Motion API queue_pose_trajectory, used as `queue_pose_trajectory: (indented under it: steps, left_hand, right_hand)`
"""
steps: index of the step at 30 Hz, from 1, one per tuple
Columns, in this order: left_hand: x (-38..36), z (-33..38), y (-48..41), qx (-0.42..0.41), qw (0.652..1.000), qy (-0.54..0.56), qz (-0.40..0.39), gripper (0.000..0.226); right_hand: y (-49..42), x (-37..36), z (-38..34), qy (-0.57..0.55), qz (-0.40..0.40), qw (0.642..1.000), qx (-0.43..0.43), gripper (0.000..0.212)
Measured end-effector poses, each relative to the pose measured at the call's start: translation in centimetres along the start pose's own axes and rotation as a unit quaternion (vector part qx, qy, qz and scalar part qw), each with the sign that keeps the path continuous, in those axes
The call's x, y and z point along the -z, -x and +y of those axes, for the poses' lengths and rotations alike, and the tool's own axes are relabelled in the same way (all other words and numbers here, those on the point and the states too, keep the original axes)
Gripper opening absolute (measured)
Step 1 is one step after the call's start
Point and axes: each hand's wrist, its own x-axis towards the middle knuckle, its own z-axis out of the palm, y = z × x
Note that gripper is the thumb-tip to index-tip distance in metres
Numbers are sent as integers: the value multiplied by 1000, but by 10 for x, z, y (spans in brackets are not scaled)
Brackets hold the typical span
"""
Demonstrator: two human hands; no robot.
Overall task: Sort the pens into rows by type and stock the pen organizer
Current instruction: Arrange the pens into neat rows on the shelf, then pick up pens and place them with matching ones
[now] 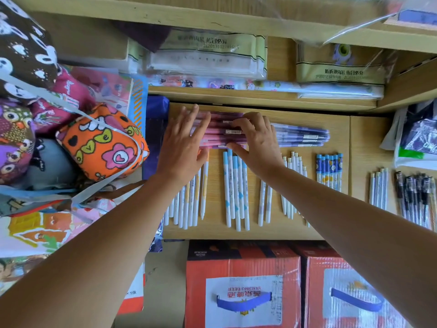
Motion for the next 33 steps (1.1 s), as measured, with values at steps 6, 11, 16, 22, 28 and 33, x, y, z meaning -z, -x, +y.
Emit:
queue_pose_trajectory:
  steps: [6,11,16,22,28,33]
  left_hand:
    - [2,-1,1,-5,1000,10,5,73]
    - [12,11,3,-10,999,11,41,61]
    - [29,44,6,-76,991,23,112,29]
    - [27,99,8,-119,991,46,31,20]
    - [7,192,19,-147,984,84,-57,19]
    - [-28,302,26,-153,977,115,-90,21]
  right_hand:
    - [1,0,-1,-5,-7,1000,9,44]
    - [6,7,0,-25,8,1000,6,39]
    - [25,25,7,-87,20,996,0,31]
    - [71,57,36,-153,29,987,-28,20]
    - [144,90,102,-184,3,980,-80,19]
    - [214,133,194,-187,-3,973,-137,19]
